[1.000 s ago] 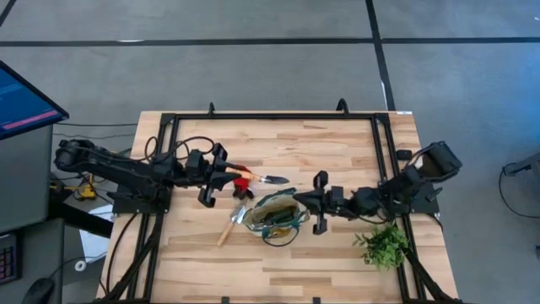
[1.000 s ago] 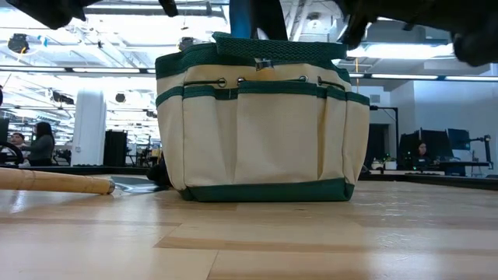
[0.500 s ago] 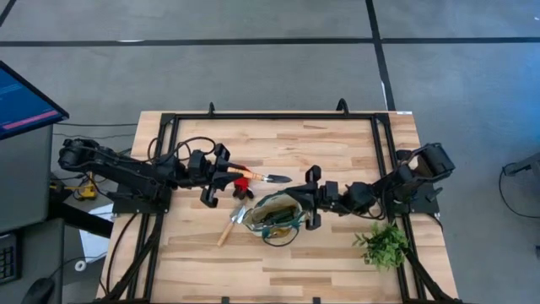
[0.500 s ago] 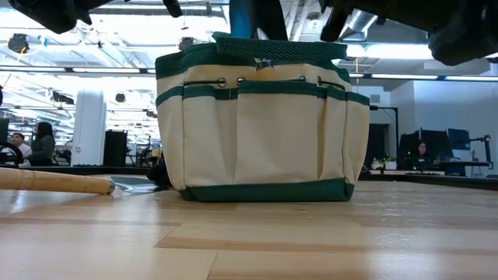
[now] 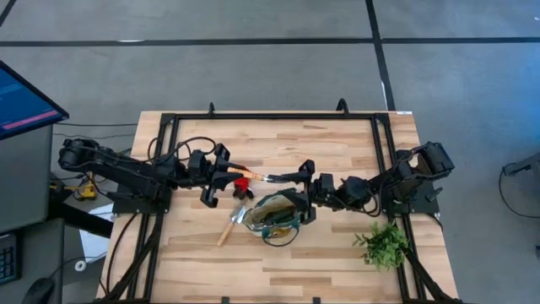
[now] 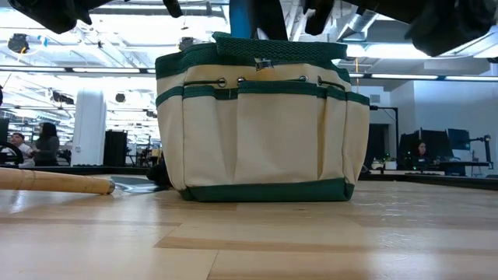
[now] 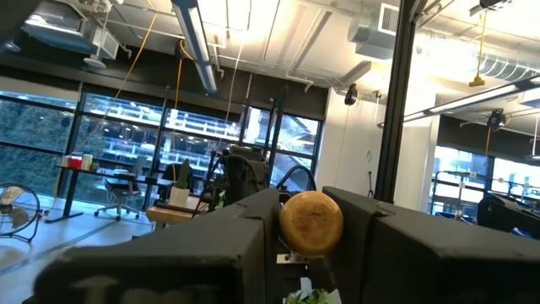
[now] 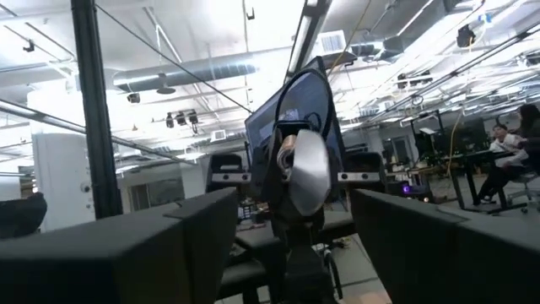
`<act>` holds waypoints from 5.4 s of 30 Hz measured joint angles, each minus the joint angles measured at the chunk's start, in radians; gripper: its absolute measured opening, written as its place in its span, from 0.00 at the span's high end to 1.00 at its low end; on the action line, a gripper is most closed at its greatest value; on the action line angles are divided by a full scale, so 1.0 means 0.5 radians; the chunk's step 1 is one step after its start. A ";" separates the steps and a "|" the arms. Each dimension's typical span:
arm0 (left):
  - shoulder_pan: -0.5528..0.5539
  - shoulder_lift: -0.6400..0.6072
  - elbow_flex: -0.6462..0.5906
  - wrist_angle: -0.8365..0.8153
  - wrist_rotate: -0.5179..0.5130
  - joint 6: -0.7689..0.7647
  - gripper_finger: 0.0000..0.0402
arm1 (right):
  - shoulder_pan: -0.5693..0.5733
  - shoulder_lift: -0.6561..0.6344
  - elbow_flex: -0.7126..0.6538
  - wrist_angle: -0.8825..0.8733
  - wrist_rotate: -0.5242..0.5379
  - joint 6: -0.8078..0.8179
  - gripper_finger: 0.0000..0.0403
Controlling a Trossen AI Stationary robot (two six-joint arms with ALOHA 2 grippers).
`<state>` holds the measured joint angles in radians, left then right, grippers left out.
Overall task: Pick & Place Garden tools in Gardening bag
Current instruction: Put the bottom trowel into the gardening bag
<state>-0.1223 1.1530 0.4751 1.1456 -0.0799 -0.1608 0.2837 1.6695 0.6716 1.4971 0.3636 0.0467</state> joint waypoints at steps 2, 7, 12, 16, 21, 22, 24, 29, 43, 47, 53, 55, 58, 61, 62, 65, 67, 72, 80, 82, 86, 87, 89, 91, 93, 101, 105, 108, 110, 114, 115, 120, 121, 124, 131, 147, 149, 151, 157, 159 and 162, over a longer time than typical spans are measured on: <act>0.000 0.000 0.000 -0.001 -0.001 -0.001 0.87 | 0.000 0.000 0.014 0.001 0.000 -0.028 0.44; 0.000 0.000 0.000 -0.002 -0.001 -0.001 0.87 | -0.008 0.000 0.069 0.002 0.001 -0.059 0.53; 0.000 0.000 0.000 -0.001 -0.002 -0.002 0.87 | -0.026 0.000 0.085 -0.001 0.002 -0.061 0.74; 0.000 0.000 0.000 -0.001 0.001 -0.005 0.87 | -0.024 0.001 0.085 -0.003 0.002 -0.062 0.90; 0.000 0.000 0.000 -0.005 0.014 -0.001 0.87 | -0.016 0.001 0.085 -0.004 -0.008 -0.138 0.98; 0.000 0.000 0.000 -0.007 0.014 -0.001 0.87 | -0.016 -0.001 0.085 -0.006 -0.008 -0.141 0.98; 0.000 0.000 0.000 -0.006 0.018 -0.004 0.86 | -0.017 -0.003 0.085 -0.008 -0.007 -0.153 0.99; 0.001 0.000 0.000 0.000 0.000 -0.109 0.78 | -0.005 -0.004 0.085 -0.010 0.004 -0.175 1.00; 0.001 -0.015 0.000 -0.030 0.065 -0.108 0.58 | 0.224 -0.562 0.098 -1.045 0.471 -0.167 1.00; 0.001 -0.015 0.000 -0.062 0.065 -0.108 0.56 | 0.381 -0.828 0.196 -1.655 0.674 -0.112 1.00; 0.001 -0.015 0.000 -0.067 0.063 -0.107 0.56 | 0.595 -1.081 0.560 -2.782 0.842 0.345 1.00; 0.001 -0.015 0.001 -0.105 0.062 -0.107 0.57 | 0.652 -1.089 0.710 -3.168 0.891 0.534 1.00; 0.001 -0.015 0.001 -0.133 0.061 -0.107 0.59 | 0.701 -1.074 0.945 -3.752 0.884 0.897 1.00; 0.001 -0.015 0.001 -0.138 0.056 -0.108 0.60 | 0.711 -1.014 1.152 -4.285 0.758 1.257 1.00; 0.001 -0.015 0.001 -0.139 0.056 -0.108 0.61 | 0.711 -0.984 1.209 -4.420 0.710 1.360 1.00; 0.001 -0.015 0.001 -0.138 0.056 -0.108 0.62 | 0.712 -0.909 1.350 -4.727 0.561 1.592 1.00; 0.001 -0.015 0.001 -0.138 0.056 -0.108 0.63 | 0.712 -0.862 1.420 -4.872 0.449 1.698 1.00; 0.001 -0.015 0.001 -0.138 0.056 -0.108 0.64 | 0.711 -0.779 1.555 -5.099 0.151 1.876 1.00; 0.001 -0.015 0.001 -0.137 0.056 -0.108 0.64 | 0.627 -0.689 1.603 -5.216 -0.001 1.941 1.00; 0.001 -0.015 0.001 -0.136 0.057 -0.108 0.64 | 0.577 -0.656 1.603 -5.271 -0.001 1.946 1.00; 0.001 -0.015 0.001 -0.137 0.057 -0.108 0.64 | 0.482 -0.596 1.603 -5.304 -0.015 1.900 1.00; 0.000 -0.015 0.001 -0.136 0.057 -0.108 0.64 | 0.463 -0.585 1.603 -5.298 -0.032 1.875 1.00; 0.001 -0.015 0.001 -0.137 0.057 -0.108 0.64 | 0.428 -0.574 1.603 -5.286 -0.050 1.833 1.00; 0.001 -0.015 0.001 -0.136 0.057 -0.108 0.64 | 0.407 -0.572 1.603 -5.282 -0.053 1.824 1.00; 0.001 -0.014 0.001 -0.137 0.058 -0.108 0.64 | 0.381 -0.553 1.603 -5.248 -0.053 1.785 1.00; 0.000 -0.014 0.001 -0.138 0.058 -0.108 0.64 | 0.332 -0.546 1.602 -5.118 -0.131 1.688 1.00; 0.000 -0.014 0.001 -0.139 0.058 -0.108 0.64 | 0.307 -0.547 1.593 -5.134 -0.158 1.688 1.00; 0.001 -0.014 0.001 -0.138 0.058 -0.108 0.64 | 0.289 -0.515 1.594 -5.135 -0.203 1.688 1.00; 0.000 -0.014 0.001 -0.139 0.058 -0.108 0.64 | 0.282 -0.492 1.589 -5.192 -0.232 1.688 1.00; 0.001 -0.014 0.001 -0.143 0.059 -0.109 0.64 | 0.256 -0.385 1.590 -5.218 -0.288 1.663 1.00; 0.000 -0.014 0.001 -0.144 0.059 -0.109 0.64 | 0.249 -0.356 1.589 -5.217 -0.304 1.643 1.00; 0.000 -0.013 0.001 -0.153 0.059 -0.113 0.64 | 0.212 -0.252 1.590 -5.174 -0.314 1.572 1.00; 0.000 -0.013 0.001 -0.155 0.058 -0.113 0.64 | 0.207 -0.231 1.590 -5.158 -0.314 1.561 1.00; 0.000 -0.013 0.001 -0.155 0.058 -0.113 0.64 | 0.191 -0.182 1.591 -5.109 -0.314 1.492 1.00; 0.000 -0.013 0.001 -0.155 0.058 -0.114 0.64 | 0.157 -0.063 1.591 -5.060 -0.321 1.421 1.00; 0.000 -0.013 0.001 -0.166 0.058 -0.114 0.64 | 0.158 -0.054 1.591 -5.013 -0.312 1.405 1.00; 0.000 -0.013 0.001 -0.167 0.058 -0.114 0.64 | 0.158 -0.054 1.591 -5.013 -0.311 1.405 1.00; 0.000 -0.013 0.001 -0.167 0.058 -0.114 0.64 | 0.158 -0.054 1.591 -5.014 -0.311 1.405 1.00; 0.000 -0.013 0.001 -0.168 0.059 -0.114 0.64 | 0.160 -0.054 1.591 -5.014 -0.308 1.405 0.94; 0.000 -0.013 0.001 -0.168 0.059 -0.114 0.64 | 0.162 -0.054 1.591 -5.014 -0.309 1.382 0.89; 0.000 -0.014 0.001 -0.168 0.059 -0.114 0.64 | 0.174 -0.054 1.591 -5.012 -0.311 1.322 0.80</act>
<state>-0.1223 1.1461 0.4755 1.0615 -0.0505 -0.2180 0.3708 1.6424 1.4670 -1.0088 0.2083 0.7079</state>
